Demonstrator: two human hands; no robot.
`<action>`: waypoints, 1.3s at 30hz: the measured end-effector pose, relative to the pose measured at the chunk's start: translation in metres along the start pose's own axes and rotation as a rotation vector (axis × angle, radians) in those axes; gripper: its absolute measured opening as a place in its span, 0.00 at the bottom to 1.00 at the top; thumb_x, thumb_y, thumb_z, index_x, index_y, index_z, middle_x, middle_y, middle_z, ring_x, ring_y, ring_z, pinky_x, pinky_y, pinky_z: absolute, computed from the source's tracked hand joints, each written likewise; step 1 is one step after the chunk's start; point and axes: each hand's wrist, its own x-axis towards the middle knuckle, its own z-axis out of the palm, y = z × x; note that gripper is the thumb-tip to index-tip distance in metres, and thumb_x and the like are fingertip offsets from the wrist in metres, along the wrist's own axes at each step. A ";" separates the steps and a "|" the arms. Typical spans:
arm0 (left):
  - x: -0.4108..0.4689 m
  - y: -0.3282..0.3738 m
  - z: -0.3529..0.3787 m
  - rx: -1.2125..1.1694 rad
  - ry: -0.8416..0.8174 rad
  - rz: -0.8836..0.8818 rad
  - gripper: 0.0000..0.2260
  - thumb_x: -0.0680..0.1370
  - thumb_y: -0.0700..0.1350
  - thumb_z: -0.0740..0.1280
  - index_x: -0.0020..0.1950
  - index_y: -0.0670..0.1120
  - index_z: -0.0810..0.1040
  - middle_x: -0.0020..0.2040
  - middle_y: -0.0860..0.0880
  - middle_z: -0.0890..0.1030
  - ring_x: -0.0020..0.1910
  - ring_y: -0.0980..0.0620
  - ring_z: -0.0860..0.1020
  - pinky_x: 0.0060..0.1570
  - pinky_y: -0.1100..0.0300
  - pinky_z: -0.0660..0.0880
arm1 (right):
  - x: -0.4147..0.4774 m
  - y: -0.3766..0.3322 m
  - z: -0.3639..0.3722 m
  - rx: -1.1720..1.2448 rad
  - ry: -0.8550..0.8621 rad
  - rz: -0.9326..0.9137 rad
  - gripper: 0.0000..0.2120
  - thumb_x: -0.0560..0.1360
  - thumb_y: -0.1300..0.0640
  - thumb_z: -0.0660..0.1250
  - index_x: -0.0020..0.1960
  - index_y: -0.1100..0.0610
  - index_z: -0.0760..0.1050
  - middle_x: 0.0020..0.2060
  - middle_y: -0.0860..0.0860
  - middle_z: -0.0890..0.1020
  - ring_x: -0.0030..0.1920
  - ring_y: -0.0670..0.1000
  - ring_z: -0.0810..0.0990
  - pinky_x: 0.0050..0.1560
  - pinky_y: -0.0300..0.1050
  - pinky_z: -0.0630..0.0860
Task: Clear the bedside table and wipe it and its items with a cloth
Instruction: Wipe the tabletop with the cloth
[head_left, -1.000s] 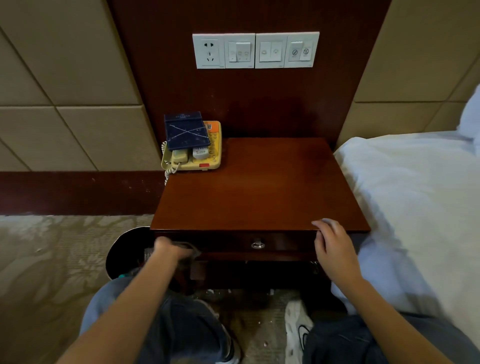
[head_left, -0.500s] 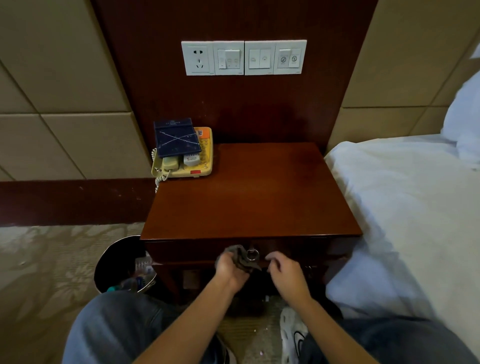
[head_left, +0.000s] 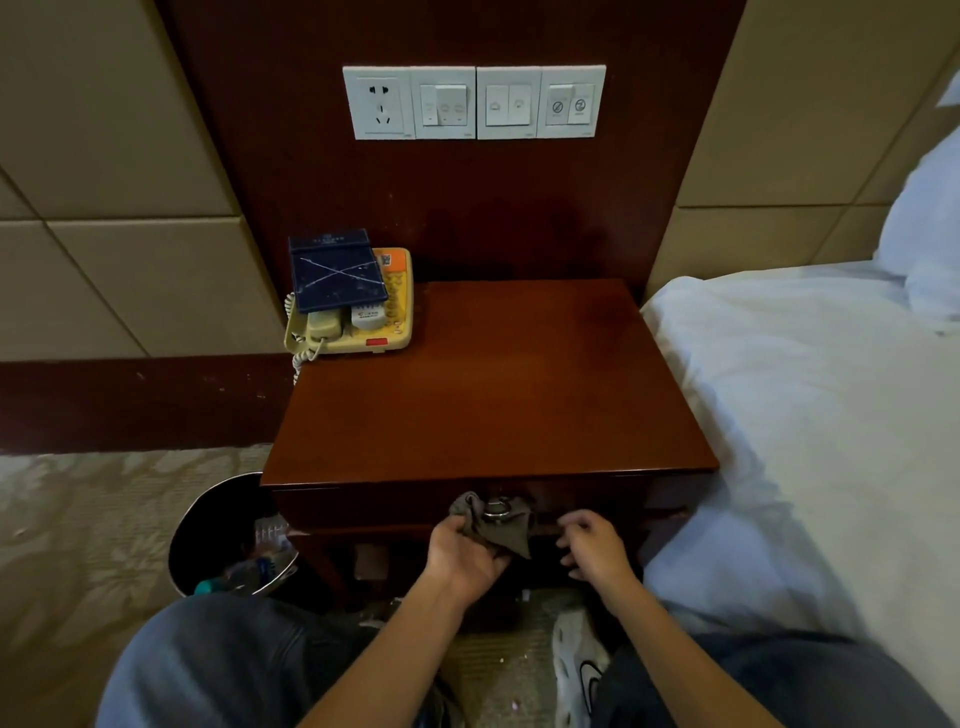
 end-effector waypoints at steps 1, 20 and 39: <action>0.001 -0.007 0.005 -0.011 -0.015 -0.006 0.22 0.83 0.48 0.47 0.70 0.38 0.66 0.68 0.35 0.71 0.67 0.39 0.69 0.65 0.45 0.64 | 0.000 0.000 -0.007 -0.031 0.019 -0.015 0.09 0.80 0.61 0.55 0.50 0.55 0.73 0.38 0.53 0.77 0.32 0.49 0.74 0.31 0.41 0.71; 0.019 -0.076 0.132 -0.455 -0.129 -0.257 0.18 0.83 0.51 0.48 0.54 0.39 0.69 0.47 0.36 0.72 0.44 0.42 0.72 0.54 0.52 0.69 | -0.026 -0.014 -0.153 0.133 0.553 -0.209 0.05 0.79 0.57 0.57 0.51 0.53 0.71 0.45 0.55 0.76 0.51 0.62 0.78 0.56 0.63 0.75; -0.013 -0.109 0.195 0.124 -0.298 -0.141 0.23 0.83 0.51 0.49 0.60 0.34 0.72 0.51 0.34 0.77 0.51 0.37 0.74 0.46 0.43 0.71 | -0.028 -0.027 -0.169 0.221 0.509 -0.220 0.11 0.81 0.55 0.55 0.44 0.56 0.73 0.50 0.64 0.79 0.50 0.64 0.77 0.56 0.65 0.73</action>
